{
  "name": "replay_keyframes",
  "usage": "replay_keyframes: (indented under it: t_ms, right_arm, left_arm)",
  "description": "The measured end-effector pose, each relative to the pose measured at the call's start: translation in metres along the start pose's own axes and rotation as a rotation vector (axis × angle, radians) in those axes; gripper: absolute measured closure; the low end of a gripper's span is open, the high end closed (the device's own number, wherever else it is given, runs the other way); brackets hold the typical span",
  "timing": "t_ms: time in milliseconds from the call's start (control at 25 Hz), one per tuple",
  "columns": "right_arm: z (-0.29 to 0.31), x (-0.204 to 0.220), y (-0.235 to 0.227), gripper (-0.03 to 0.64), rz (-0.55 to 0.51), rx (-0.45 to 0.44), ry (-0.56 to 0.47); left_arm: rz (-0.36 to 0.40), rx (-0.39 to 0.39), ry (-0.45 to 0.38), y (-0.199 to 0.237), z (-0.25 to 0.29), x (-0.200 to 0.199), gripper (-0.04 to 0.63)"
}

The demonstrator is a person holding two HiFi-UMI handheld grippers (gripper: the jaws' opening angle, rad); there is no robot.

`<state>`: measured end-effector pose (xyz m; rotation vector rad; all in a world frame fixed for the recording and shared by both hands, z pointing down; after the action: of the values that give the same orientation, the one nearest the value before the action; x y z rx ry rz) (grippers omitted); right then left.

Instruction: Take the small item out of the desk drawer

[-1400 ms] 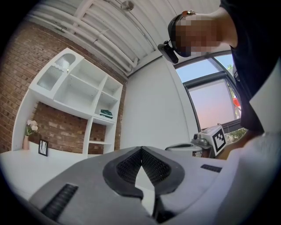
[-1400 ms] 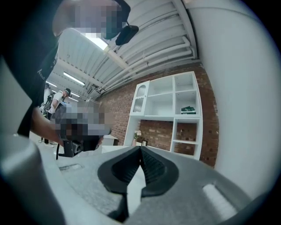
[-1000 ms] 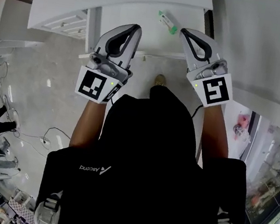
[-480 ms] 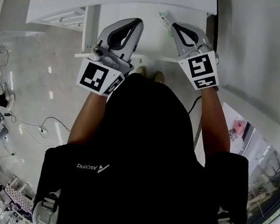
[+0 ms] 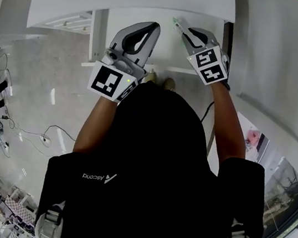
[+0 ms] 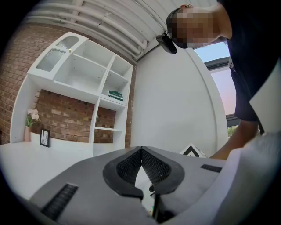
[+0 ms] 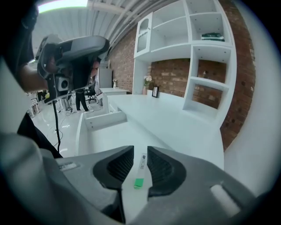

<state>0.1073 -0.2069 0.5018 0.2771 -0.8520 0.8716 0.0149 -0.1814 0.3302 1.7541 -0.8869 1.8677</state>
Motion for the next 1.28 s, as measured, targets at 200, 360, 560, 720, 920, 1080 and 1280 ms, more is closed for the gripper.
replay_keyframes:
  t_ms: [200, 360, 560, 720, 920, 1080, 1280]
  right_arm:
    - [0.032, 0.016, -0.006, 0.471, 0.025, -0.013, 0.113]
    - [0.058, 0.030, -0.012, 0.448, 0.035, 0.000, 0.209]
    - [0.084, 0.045, -0.018, 0.431, 0.048, 0.004, 0.293]
    - [0.101, 0.060, -0.023, 0.430, 0.066, 0.007, 0.355]
    - [0.117, 0.073, -0.027, 0.430, 0.097, 0.012, 0.398]
    - [0.125, 0.080, -0.029, 0.435, 0.109, 0.016, 0.420]
    - [0.125, 0.082, -0.030, 0.497, 0.125, 0.030, 0.421]
  left_arm:
    - [-0.005, 0.007, 0.004, 0.009, 0.005, 0.004, 0.597]
    - [-0.031, 0.012, -0.018, 0.019, 0.006, 0.007, 0.597]
    - [-0.040, 0.016, 0.012, 0.027, 0.009, 0.020, 0.597]
    - [-0.046, 0.022, 0.024, 0.033, 0.009, 0.027, 0.597]
    - [-0.046, 0.018, 0.046, 0.042, 0.004, 0.037, 0.597]
    - [-0.050, 0.014, 0.030, 0.047, 0.002, 0.034, 0.597]
    - [-0.048, 0.012, 0.064, 0.050, -0.005, 0.036, 0.597]
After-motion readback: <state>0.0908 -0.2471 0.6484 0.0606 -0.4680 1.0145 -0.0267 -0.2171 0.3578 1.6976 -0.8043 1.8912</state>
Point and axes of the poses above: the fingertips, and each gripper's own axes: z forward along the fingers, y to its left, x out of its underside, the point moved 2 cm from there along -z, backward along the fingers, and after that the axes turned 15 degrees about z, right-handed, at the moved point
